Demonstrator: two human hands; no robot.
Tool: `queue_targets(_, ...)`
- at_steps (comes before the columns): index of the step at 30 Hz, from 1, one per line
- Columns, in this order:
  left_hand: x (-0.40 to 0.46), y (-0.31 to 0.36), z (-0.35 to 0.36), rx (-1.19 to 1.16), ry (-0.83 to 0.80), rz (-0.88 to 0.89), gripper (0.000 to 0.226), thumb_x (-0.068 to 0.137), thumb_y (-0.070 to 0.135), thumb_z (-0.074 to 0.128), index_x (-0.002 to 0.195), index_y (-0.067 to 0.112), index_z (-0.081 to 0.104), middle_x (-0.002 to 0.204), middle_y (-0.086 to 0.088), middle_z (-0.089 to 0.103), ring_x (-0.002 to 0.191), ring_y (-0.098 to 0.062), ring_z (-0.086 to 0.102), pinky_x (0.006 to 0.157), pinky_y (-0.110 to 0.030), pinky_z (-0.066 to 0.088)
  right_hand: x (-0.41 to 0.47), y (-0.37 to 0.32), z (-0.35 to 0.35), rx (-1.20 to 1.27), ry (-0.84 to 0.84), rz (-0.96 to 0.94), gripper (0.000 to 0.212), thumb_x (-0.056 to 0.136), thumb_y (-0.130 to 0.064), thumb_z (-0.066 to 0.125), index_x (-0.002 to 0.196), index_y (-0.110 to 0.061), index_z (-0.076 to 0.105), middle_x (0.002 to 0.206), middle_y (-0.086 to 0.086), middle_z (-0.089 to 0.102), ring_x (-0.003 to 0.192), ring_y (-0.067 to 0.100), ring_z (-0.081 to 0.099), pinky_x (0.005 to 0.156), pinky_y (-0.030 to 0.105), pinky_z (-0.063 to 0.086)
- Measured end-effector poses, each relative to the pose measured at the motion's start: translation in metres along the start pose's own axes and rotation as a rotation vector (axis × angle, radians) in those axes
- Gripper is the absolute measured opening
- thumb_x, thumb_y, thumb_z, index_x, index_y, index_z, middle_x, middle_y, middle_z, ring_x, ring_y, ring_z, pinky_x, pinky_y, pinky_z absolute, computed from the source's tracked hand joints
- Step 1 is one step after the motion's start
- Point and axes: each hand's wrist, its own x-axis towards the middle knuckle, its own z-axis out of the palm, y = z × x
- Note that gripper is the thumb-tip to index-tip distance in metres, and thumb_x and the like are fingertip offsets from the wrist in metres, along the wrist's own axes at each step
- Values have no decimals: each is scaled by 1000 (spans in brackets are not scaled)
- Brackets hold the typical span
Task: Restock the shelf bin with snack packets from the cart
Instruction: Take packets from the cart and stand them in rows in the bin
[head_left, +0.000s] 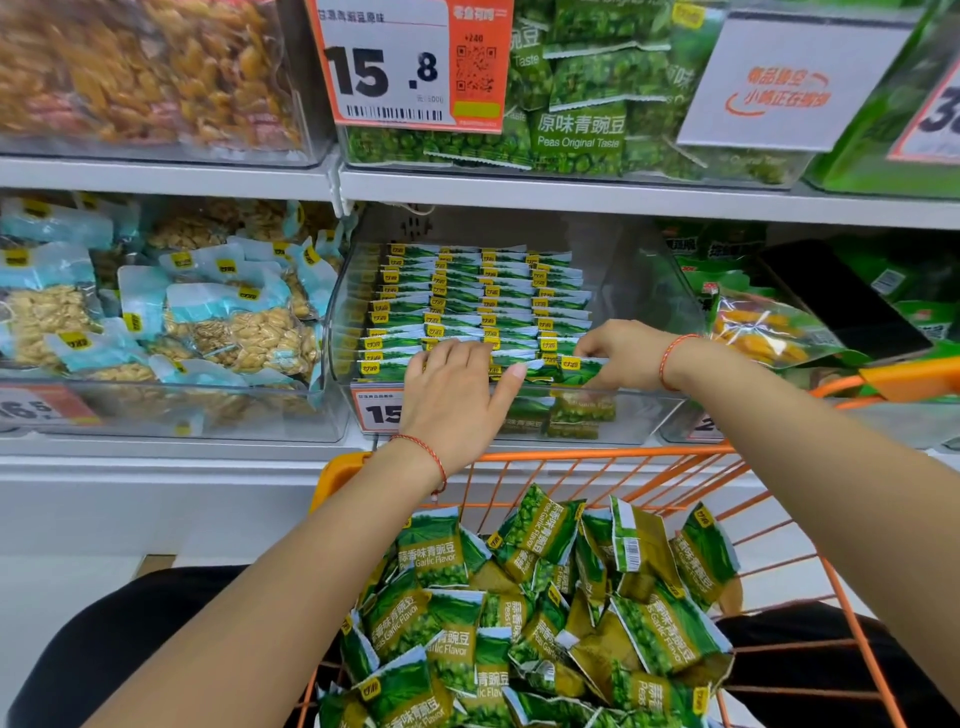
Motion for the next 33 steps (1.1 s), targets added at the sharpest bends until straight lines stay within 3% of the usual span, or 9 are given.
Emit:
queue_targets(2, 0, 0, 0, -3, 2, 1, 61, 98, 54, 18, 142, 16, 38, 142, -1, 44, 135, -20, 30, 108, -35, 17, 2, 5, -3, 69, 8, 13, 33, 80, -23, 74, 90, 4, 59, 85, 17, 52, 82, 32, 50, 69, 35, 38)
queue_targets(4, 1, 0, 0, -5, 2, 1, 61, 98, 54, 17, 142, 17, 39, 142, 0, 44, 135, -20, 30, 107, -35, 18, 1, 8, -9, 134, 59, 20, 41, 80, -23, 75, 113, -2, 62, 109, 10, 58, 100, 26, 54, 82, 30, 40)
queue_targets(7, 1, 0, 0, -9, 2, -2, 61, 99, 54, 18, 142, 16, 39, 142, -1, 45, 135, -20, 30, 108, -35, 18, 2, 14, -12, 150, 98, 51, 63, 81, -24, 74, 135, -5, 48, 143, 8, 46, 124, 25, 48, 101, 31, 37)
queue_targets(12, 0, 0, -1, -10, -2, -4, 61, 98, 54, 17, 142, 16, 38, 142, -1, 45, 135, -20, 30, 108, -35, 18, 3, 14, -7, 178, 91, 67, 64, 82, -20, 72, 138, -3, 45, 148, 9, 40, 115, 28, 56, 92, 32, 48)
queue_targets(16, 1, 0, -1, -8, -6, -8, 62, 98, 54, 16, 142, 17, 38, 142, -1, 45, 135, -20, 31, 108, -36, 19, 4, 14, -4, 224, 110, 43, 66, 84, -20, 70, 141, -5, 40, 151, 9, 34, 136, 26, 37, 109, 35, 34)
queue_targets(20, 1, 0, -1, -11, -7, -12, 61, 98, 54, 17, 143, 17, 37, 143, 0, 44, 135, -19, 31, 108, -35, 18, 9, 13, -4, 316, 120, 31, 65, 85, -19, 69, 141, -4, 40, 151, 9, 34, 137, 26, 35, 112, 36, 30)
queue_targets(27, 1, 0, 0, -18, -6, -9, 62, 98, 55, 16, 144, 19, 36, 143, 0, 45, 135, -18, 31, 107, -34, 18, 27, 15, -3, 534, 48, 127, 62, 84, -14, 71, 139, -6, 44, 134, 7, 47, 112, 25, 54, 84, 31, 49)
queue_targets(30, 1, 0, 0, -16, -6, -6, 62, 97, 55, 16, 144, 19, 36, 143, 0, 45, 135, -18, 32, 106, -34, 18, 30, 15, -1, 636, 74, 172, 67, 85, -12, 69, 143, -8, 37, 149, 6, 36, 124, 25, 47, 91, 33, 48)
queue_targets(33, 2, -1, 1, -16, -4, -10, 62, 98, 55, 16, 144, 19, 36, 141, 0, 46, 134, -19, 32, 105, -34, 19, 34, 11, -2, 617, 64, 170, 67, 85, -13, 69, 144, -8, 37, 147, 5, 38, 126, 27, 47, 97, 34, 47)
